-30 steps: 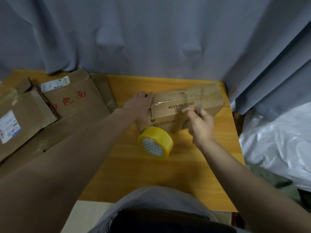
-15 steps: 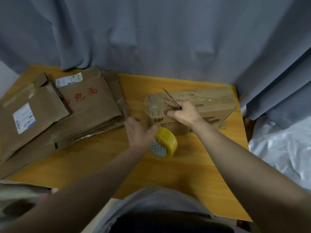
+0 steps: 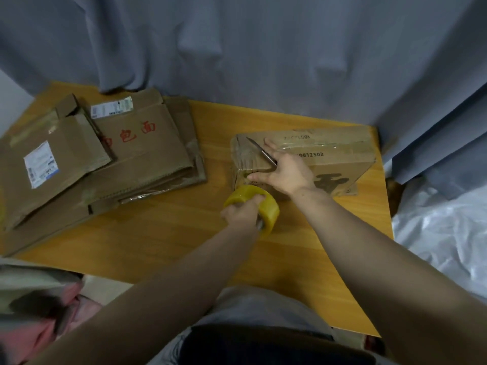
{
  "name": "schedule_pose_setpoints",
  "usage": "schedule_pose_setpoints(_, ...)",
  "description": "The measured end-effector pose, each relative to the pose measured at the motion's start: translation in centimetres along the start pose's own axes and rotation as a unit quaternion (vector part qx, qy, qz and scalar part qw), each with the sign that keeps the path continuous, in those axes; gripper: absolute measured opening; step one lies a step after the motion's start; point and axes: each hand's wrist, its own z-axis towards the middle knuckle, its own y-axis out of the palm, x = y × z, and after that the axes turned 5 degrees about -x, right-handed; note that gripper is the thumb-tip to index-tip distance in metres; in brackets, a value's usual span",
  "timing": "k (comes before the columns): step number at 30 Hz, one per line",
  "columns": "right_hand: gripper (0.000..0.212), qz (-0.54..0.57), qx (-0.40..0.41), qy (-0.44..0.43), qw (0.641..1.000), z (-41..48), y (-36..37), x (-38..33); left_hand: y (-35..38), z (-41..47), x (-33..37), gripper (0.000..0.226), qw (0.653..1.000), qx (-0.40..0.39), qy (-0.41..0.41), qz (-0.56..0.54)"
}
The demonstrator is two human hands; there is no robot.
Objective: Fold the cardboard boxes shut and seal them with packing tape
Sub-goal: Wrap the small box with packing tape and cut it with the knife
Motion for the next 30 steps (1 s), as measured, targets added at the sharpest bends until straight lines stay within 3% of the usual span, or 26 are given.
schedule_pose_setpoints(2,0.089,-0.013,0.005,0.003,1.0,0.2,0.2,-0.1,-1.4,-1.5,0.2,0.082,0.997,0.013,0.056,0.052)
schedule_pose_setpoints(5,0.088,-0.028,0.01,0.004,1.0,0.2,0.6,-0.2,-3.4,-2.2,0.3,0.07,0.985,-0.038,0.12,0.114)
schedule_pose_setpoints(8,0.088,-0.036,0.021,0.008,0.999,0.2,0.7,-0.2,-3.1,-2.1,0.9,0.057,0.977,-0.09,0.12,0.15)
schedule_pose_setpoints(12,0.086,-0.047,0.031,0.0,0.998,0.1,1.1,0.1,-2.5,-1.5,0.6,0.054,0.968,-0.076,0.135,0.196)
schedule_pose_setpoints(21,0.084,-0.071,0.029,0.008,0.997,0.0,1.1,-0.4,-3.2,0.2,0.9,0.049,0.958,-0.058,0.078,0.269)
schedule_pose_setpoints(25,0.084,0.009,0.01,-0.009,1.0,0.2,0.4,-0.4,-3.3,0.1,0.3,0.028,0.949,-0.105,0.122,0.272)
schedule_pose_setpoints(30,0.077,0.152,0.003,-0.041,0.987,-0.8,-1.1,-0.2,-3.2,0.6,0.7,0.015,0.952,-0.084,0.155,0.249)
